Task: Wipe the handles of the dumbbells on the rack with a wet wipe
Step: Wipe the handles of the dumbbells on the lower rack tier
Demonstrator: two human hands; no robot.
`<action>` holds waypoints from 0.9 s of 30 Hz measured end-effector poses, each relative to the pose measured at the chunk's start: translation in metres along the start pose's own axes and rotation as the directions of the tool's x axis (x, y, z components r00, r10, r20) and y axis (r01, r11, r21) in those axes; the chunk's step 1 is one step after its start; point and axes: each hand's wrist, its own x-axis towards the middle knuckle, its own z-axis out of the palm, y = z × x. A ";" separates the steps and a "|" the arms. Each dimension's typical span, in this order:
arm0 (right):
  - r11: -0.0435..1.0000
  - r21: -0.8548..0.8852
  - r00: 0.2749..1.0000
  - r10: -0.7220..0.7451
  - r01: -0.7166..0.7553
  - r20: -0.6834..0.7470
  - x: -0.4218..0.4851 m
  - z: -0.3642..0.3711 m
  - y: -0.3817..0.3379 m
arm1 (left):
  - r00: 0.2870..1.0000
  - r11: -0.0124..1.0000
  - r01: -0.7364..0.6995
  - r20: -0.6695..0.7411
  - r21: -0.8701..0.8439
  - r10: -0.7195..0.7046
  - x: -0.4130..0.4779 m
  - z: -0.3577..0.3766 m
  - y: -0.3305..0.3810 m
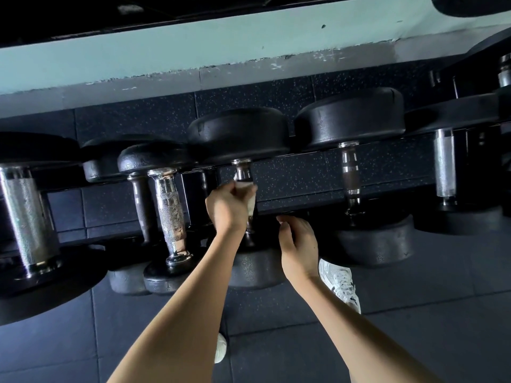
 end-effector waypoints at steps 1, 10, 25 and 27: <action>1.000 0.004 1.000 0.001 -0.001 -0.005 0.000 0.000 -0.001 | 0.999 1.000 -0.016 -0.039 -0.013 0.016 0.005 0.002 0.008; 1.000 0.008 1.000 0.007 -0.007 0.008 -0.001 -0.001 -0.003 | 0.937 0.935 0.341 0.108 -0.096 -0.331 0.041 0.010 0.006; 1.000 0.012 1.000 -0.005 0.005 0.006 0.000 -0.001 -0.004 | 0.966 0.983 0.173 0.208 -0.065 -0.157 0.021 0.001 -0.004; 1.000 0.002 1.000 -0.011 0.011 0.007 0.001 0.000 -0.004 | 0.962 0.987 0.161 0.223 0.001 -0.158 0.015 -0.003 -0.006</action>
